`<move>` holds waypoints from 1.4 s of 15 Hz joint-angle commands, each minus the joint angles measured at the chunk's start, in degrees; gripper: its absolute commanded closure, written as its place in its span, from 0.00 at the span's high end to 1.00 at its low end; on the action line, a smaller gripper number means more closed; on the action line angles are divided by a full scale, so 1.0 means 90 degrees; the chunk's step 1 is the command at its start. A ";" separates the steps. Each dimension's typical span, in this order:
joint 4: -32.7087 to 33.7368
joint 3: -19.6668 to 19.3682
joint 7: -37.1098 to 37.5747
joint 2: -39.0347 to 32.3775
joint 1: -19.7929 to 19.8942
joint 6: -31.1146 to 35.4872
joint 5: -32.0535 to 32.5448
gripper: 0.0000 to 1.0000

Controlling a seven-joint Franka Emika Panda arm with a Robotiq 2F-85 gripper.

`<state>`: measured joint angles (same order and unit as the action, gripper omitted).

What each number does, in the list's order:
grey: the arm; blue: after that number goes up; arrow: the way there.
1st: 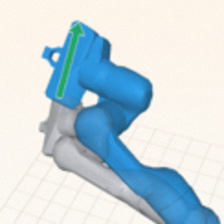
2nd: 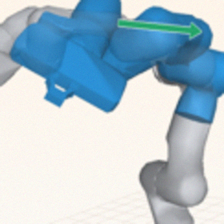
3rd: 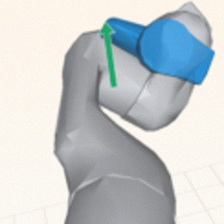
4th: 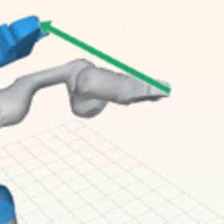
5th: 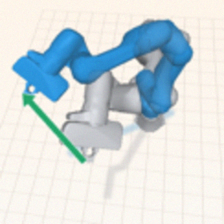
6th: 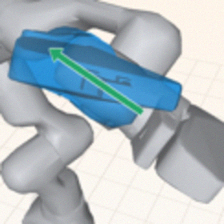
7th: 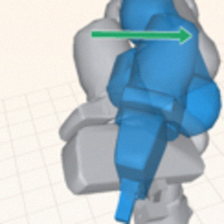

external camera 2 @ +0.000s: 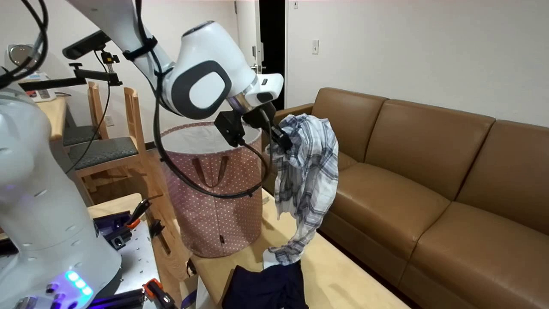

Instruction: Move the clothes from the table and put them in the laundry bag

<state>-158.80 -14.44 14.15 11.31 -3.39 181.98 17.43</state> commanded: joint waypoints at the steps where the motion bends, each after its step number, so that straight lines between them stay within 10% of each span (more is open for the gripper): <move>1: -0.0054 0.0114 0.0005 0.0177 0.0146 -0.0009 0.0073 0.23; 6: -0.0038 0.0651 -0.0013 0.0695 0.0495 -0.0308 0.0037 0.11; 13: 0.0007 0.3269 0.0750 0.2543 0.1299 -0.1063 0.0744 0.11; 21: -0.0097 0.3799 0.0641 0.2937 0.0718 -0.1229 0.0502 0.23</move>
<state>-159.67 19.74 19.92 37.74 3.07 170.91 21.95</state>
